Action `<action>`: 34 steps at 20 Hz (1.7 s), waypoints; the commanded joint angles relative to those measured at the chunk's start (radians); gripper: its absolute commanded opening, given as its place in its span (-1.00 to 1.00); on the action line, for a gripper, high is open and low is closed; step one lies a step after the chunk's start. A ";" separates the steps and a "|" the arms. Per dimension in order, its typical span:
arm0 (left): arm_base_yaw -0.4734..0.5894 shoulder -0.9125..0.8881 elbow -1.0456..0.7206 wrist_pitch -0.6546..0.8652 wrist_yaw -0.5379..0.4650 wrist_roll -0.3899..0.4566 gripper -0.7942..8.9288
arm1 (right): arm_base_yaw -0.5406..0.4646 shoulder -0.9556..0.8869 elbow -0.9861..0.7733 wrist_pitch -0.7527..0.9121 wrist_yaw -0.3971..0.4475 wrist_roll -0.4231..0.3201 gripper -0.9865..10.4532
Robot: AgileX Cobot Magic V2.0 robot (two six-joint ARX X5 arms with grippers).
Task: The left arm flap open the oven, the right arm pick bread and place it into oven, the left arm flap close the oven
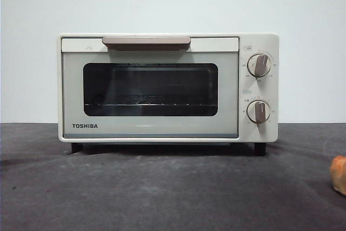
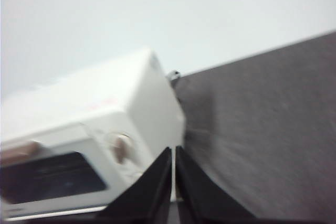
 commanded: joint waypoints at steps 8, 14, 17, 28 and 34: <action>-0.067 0.261 0.342 -0.160 0.224 0.107 -0.80 | 0.004 0.224 0.271 -0.112 -0.245 -0.102 -0.82; -0.135 0.340 0.459 -0.235 0.381 0.215 -0.80 | 0.004 0.345 0.392 -0.229 -0.431 -0.261 -0.82; -0.177 0.354 0.502 -0.285 0.450 0.253 -0.80 | 0.004 0.395 0.439 -0.296 -0.485 -0.329 -0.82; -0.226 0.344 0.523 -0.302 0.579 0.262 -0.42 | 0.004 0.399 0.450 -0.303 -0.525 -0.330 -0.77; -0.226 0.350 0.523 -0.300 0.573 0.263 0.27 | 0.004 0.401 0.450 -0.304 -0.520 -0.323 -0.11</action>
